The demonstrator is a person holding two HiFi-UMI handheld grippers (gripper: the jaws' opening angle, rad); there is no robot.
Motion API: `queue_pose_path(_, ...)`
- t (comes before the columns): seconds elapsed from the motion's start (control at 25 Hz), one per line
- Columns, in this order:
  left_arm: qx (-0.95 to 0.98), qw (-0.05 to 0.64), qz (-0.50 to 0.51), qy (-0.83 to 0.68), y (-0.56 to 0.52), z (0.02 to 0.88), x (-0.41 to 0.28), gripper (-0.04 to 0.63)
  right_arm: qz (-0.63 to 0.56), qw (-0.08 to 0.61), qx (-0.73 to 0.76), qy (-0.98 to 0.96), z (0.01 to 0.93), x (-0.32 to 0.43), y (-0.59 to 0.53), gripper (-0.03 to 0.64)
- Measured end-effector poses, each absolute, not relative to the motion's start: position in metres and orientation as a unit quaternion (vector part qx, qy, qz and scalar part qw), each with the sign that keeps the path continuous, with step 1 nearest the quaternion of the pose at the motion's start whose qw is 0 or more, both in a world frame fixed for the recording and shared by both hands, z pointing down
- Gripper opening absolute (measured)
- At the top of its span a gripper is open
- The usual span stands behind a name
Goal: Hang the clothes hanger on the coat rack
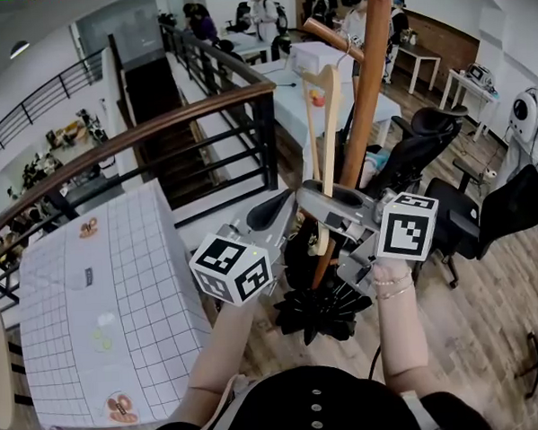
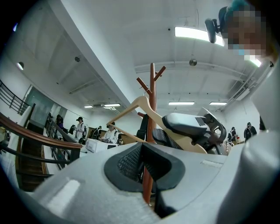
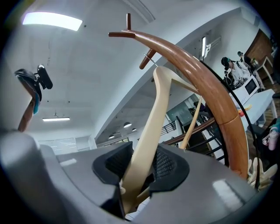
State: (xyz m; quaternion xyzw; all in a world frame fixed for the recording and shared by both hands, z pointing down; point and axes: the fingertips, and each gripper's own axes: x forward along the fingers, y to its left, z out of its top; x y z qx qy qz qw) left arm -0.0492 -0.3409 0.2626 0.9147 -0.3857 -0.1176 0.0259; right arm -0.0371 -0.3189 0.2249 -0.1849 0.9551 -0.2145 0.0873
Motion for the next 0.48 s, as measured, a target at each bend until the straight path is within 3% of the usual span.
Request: queue_pose_path(0.48, 0.914, 0.041, -0.114, -0.387, -0.3386, 0.2726, -0.0469, -0.002, -0.212, 0.091, -0.182, 0.956, 0.2311, -0.0347, -0.3113, 0.143)
